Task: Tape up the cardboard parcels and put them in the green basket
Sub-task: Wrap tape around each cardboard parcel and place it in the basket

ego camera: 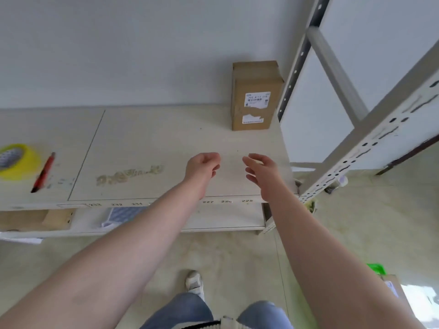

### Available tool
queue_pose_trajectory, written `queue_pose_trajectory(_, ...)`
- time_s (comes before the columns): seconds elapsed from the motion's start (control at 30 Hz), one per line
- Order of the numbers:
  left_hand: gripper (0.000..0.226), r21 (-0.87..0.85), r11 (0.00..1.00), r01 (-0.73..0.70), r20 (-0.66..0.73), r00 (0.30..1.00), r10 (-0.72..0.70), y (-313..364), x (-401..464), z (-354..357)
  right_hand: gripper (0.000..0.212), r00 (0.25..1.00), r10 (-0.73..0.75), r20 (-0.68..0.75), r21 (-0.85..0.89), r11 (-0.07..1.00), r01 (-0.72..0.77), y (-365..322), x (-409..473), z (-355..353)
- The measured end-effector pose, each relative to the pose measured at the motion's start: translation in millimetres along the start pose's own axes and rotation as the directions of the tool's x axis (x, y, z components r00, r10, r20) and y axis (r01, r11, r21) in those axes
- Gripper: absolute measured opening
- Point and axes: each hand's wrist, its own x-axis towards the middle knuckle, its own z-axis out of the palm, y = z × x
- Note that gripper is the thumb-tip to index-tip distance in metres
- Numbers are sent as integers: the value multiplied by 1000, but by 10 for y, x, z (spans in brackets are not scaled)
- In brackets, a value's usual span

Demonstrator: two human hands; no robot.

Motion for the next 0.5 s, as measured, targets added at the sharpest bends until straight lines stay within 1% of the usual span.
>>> queue_pose_trajectory(0.1, 26, 69, 996, -63, 44, 997, 60, 302, 359, 23, 44, 993, -19, -113, -17, 1000, 17, -250, 262, 63)
queue_pose_trajectory(0.2, 37, 162, 980, -119, 67, 992, 110, 537, 675, 181, 55, 983, -58, -175, -51, 997, 50, -535, 568, 19)
queue_pose_trajectory(0.3, 54, 252, 950, -184, 104, 981, 162, 729, 958, 378, 68, 971, -127, -204, -96, 989, 110, -814, 937, -41)
queue_pose_trajectory(0.37, 65, 279, 932, -231, 129, 971, 202, 842, 1134, 515, 75, 962, -166, -215, -141, 980, 138, -960, 1192, -73)
queue_pose_trajectory(0.43, 75, 311, 915, -257, 162, 963, 215, 941, 1298, 640, 77, 962, -186, -202, -158, 975, 156, -1055, 1410, -105)
queue_pose_trajectory(0.5, 79, 335, 902, -271, 208, 955, 210, 1017, 1427, 733, 71, 970, -176, -168, -186, 972, 144, -1090, 1551, -124)
